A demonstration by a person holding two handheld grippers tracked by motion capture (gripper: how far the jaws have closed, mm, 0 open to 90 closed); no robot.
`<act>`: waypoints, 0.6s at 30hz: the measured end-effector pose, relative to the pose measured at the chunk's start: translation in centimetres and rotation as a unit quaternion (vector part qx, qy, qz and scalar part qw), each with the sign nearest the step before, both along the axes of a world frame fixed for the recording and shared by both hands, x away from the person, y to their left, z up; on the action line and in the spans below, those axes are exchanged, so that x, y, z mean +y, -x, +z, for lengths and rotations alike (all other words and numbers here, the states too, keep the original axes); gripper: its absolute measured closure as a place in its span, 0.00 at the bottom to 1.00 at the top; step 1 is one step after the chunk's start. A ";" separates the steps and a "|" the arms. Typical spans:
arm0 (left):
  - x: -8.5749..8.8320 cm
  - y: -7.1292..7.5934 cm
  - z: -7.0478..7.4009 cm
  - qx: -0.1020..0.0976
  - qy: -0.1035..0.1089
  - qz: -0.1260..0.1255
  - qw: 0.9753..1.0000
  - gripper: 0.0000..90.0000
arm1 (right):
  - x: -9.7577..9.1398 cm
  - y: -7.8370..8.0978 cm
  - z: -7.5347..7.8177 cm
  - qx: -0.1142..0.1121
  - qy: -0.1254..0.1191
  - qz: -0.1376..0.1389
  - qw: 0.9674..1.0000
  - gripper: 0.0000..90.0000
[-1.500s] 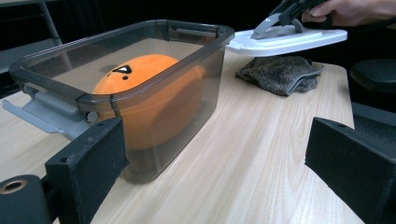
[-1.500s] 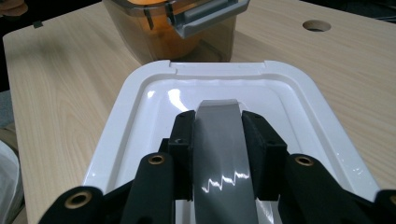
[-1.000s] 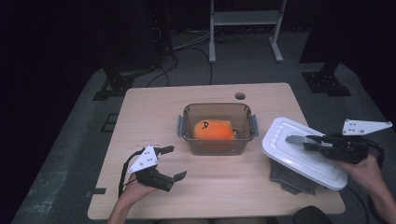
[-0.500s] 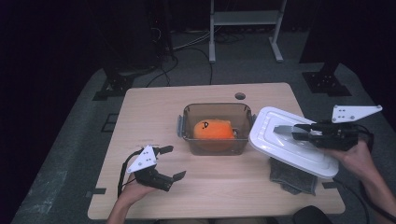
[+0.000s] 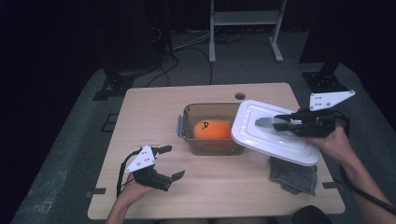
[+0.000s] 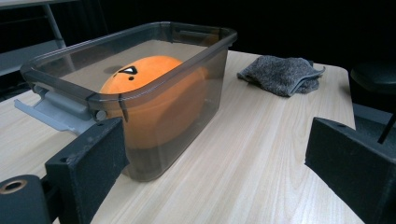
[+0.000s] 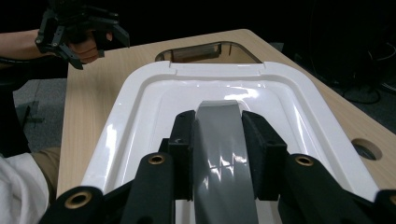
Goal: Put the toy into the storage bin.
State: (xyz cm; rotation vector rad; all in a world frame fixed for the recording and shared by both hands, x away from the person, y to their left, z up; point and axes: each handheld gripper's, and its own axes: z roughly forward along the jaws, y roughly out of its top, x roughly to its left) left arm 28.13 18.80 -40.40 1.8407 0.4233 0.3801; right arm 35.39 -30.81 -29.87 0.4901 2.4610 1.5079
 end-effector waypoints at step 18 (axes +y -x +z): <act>0.5 0.0 0.1 -0.003 0.001 0.003 1.000 0.05 | 5.2 -3.6 -0.1 0.012 0.001 0.055 0.998 0.73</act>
